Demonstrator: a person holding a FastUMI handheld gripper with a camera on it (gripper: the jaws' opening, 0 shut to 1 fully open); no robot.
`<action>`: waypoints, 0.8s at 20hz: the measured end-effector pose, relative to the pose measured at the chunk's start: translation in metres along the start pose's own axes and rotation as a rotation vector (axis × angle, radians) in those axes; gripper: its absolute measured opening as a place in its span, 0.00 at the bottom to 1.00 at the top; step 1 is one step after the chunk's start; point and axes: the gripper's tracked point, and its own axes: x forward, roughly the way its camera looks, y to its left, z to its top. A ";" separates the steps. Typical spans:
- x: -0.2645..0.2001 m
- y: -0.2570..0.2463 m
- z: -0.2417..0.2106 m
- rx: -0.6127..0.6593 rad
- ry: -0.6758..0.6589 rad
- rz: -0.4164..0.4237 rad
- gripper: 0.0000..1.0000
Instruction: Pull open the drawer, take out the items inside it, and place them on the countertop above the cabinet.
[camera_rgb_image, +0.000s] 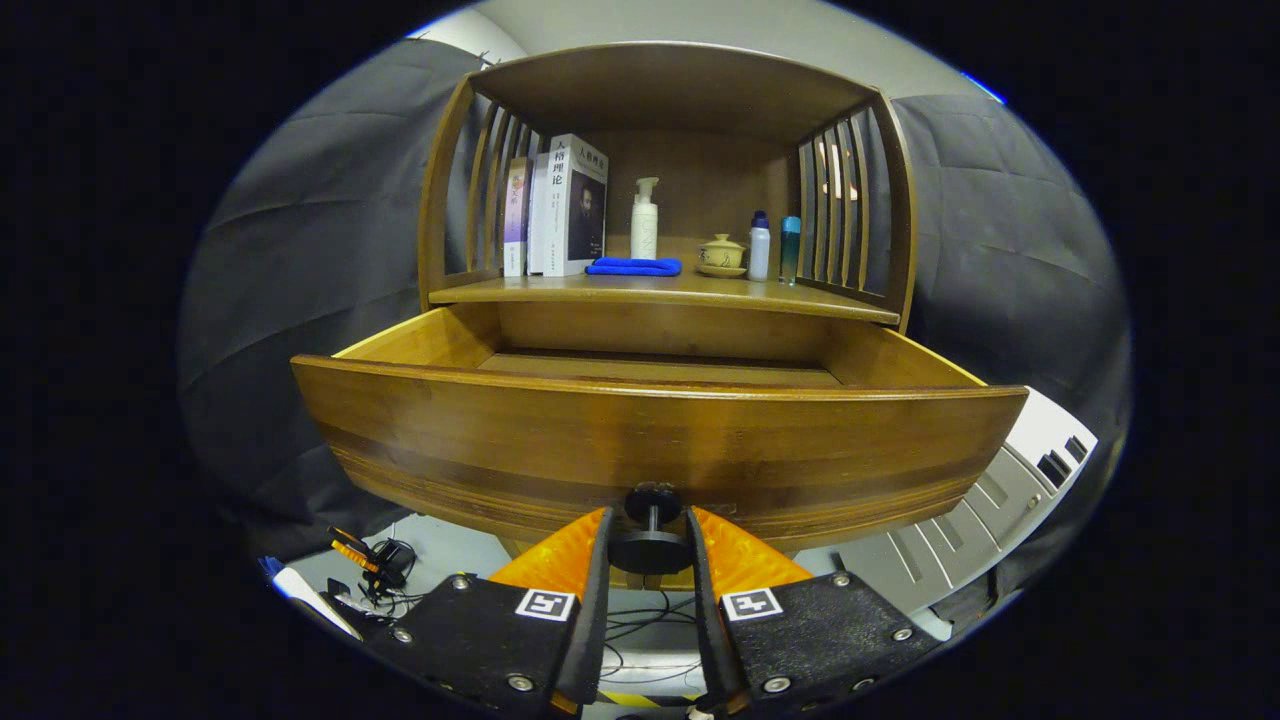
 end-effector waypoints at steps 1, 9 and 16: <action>-0.002 0.001 -0.001 0.002 -0.001 0.003 0.40; -0.011 0.004 -0.006 0.041 0.020 0.022 0.41; -0.034 -0.018 0.051 0.037 -0.084 -0.078 0.89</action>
